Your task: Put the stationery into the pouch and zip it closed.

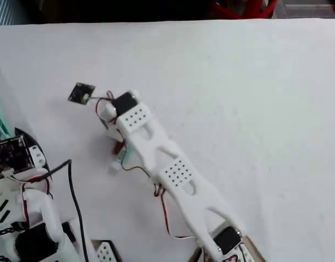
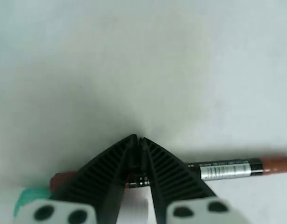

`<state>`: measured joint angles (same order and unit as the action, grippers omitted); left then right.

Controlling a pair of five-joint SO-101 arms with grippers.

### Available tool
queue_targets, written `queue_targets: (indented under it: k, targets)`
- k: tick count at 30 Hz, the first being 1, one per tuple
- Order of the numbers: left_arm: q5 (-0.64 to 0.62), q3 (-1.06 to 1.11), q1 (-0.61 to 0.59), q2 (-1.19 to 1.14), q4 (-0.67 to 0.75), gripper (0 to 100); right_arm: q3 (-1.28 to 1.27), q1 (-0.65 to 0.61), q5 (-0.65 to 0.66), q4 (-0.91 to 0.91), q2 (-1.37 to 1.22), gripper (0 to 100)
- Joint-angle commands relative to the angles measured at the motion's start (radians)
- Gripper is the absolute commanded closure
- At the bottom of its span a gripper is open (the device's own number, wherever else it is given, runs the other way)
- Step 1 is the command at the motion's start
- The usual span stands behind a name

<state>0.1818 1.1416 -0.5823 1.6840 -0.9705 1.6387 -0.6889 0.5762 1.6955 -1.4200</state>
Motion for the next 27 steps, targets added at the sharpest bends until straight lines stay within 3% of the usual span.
queue_targets:
  k: [1,6,11,16,24,27]
  targets:
    - [-0.023,-0.011,0.062,0.012,0.043,98,-0.012,0.111,0.009,0.028,0.042,98.1]
    - [-0.046,0.031,0.314,0.007,0.068,98,-0.018,0.193,0.006,0.035,0.108,98.1]
    - [-0.055,0.17,0.529,0.005,0.244,98,-0.153,0.266,0.006,0.036,0.271,98.1]
    - [-0.095,0.258,0.562,0.004,0.456,98,-0.373,0.309,0.005,0.031,0.456,98.1]
    - [-0.089,0.391,0.558,0.004,0.477,97,-0.485,0.386,0.014,0.027,0.702,98.0]
    - [-0.092,0.4,0.542,0.004,0.477,98,-0.477,0.38,0.15,0.016,0.71,98.0]
